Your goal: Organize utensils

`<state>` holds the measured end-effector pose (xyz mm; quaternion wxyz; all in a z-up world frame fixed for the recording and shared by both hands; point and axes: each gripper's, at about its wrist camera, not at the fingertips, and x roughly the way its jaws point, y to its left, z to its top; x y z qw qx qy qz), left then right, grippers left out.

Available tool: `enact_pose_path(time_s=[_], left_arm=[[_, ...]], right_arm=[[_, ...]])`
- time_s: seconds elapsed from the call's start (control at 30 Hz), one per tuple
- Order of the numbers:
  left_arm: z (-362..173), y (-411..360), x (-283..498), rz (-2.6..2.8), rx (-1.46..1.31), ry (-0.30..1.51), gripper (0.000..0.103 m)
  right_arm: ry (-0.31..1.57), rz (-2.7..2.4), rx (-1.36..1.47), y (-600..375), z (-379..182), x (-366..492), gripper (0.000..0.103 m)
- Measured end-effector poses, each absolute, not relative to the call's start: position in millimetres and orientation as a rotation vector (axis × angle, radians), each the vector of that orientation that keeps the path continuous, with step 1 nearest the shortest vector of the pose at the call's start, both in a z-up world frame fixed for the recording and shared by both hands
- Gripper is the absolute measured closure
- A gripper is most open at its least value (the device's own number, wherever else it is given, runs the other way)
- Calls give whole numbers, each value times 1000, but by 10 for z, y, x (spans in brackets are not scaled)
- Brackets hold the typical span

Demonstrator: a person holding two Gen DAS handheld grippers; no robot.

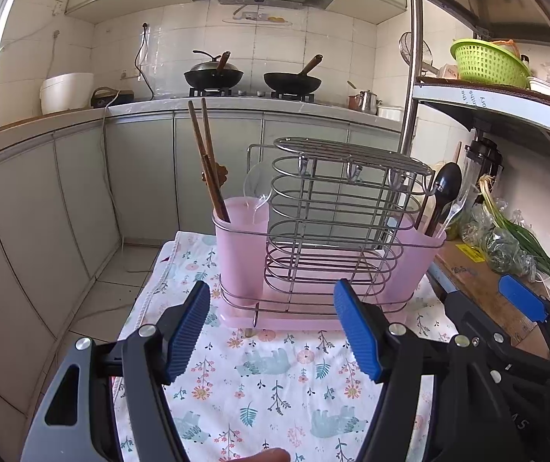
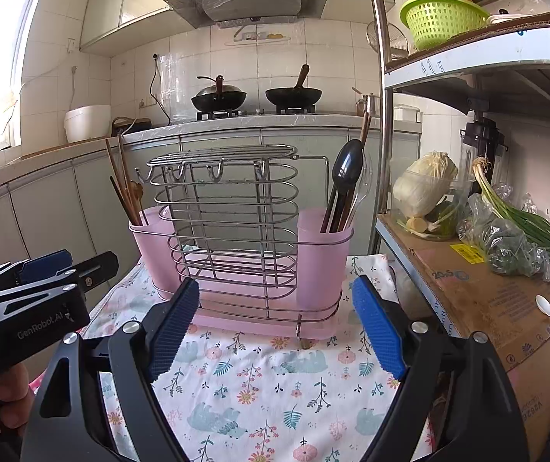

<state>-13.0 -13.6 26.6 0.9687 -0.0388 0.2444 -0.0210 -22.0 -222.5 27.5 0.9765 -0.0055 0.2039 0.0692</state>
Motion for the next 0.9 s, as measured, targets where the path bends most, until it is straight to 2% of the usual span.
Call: enact_pose_path(time_s=[0.9], left_arm=[[264,-165,-142,-50,-73,494,39]], right_arm=[[414,139,-14,-2208,258,-225,21]])
